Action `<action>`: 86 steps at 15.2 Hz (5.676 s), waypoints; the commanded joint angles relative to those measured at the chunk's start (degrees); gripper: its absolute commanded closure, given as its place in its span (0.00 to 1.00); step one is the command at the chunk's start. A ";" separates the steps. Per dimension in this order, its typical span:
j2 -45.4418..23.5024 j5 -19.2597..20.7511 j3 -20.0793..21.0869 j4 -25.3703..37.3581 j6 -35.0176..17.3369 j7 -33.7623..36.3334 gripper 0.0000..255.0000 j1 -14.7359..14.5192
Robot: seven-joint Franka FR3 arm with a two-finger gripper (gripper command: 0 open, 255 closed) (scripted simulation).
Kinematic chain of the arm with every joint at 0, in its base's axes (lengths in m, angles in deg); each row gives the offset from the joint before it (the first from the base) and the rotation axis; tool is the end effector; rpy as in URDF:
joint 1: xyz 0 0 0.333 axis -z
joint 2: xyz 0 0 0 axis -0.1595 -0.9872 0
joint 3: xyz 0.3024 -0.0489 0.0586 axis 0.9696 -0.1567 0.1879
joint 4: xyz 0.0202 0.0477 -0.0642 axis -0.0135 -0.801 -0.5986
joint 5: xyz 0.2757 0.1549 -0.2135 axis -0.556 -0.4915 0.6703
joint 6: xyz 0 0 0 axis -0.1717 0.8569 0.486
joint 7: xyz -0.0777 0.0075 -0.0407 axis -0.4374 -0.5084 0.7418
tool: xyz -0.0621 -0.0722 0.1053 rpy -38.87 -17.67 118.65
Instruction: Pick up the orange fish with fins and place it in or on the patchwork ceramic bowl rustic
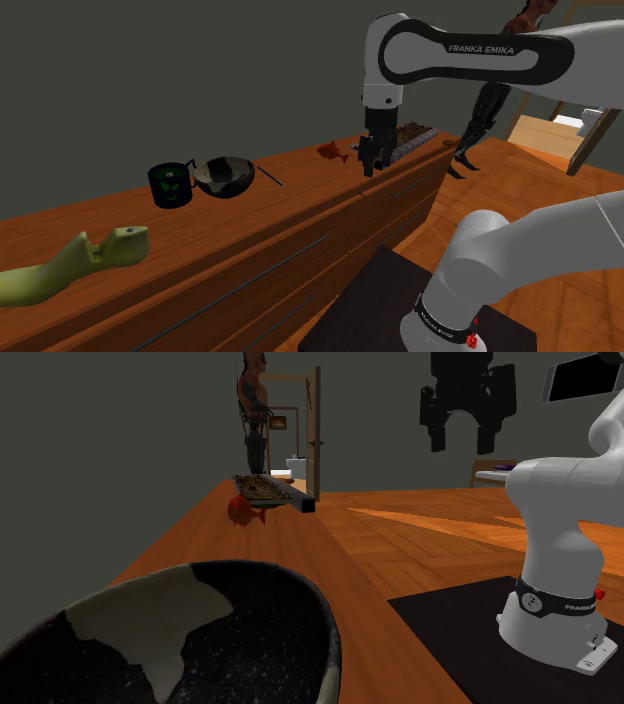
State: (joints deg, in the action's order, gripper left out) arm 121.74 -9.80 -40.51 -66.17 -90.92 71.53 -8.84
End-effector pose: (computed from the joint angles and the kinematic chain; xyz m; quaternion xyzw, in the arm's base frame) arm 0.2855 -0.0272 0.5186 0.9948 -0.0301 -0.0965 0.0079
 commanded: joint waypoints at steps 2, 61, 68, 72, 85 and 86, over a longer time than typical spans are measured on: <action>-0.61 1.10 -1.35 -0.06 -1.11 -2.20 0.00 0.13; -60.67 -15.37 -29.40 39.63 -28.21 -74.10 1.00 3.57; -60.10 -14.89 -29.57 42.04 -25.38 -73.57 0.00 3.54; -60.61 -14.87 -26.61 43.19 -27.60 -80.53 0.00 1.88; -61.92 -15.59 -23.31 39.55 -35.17 -87.90 0.00 -0.03; -61.93 -15.60 -23.31 39.55 -35.17 -87.90 0.00 -0.03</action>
State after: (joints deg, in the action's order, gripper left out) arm 59.87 -25.36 -63.84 -26.52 -125.92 -16.36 -8.87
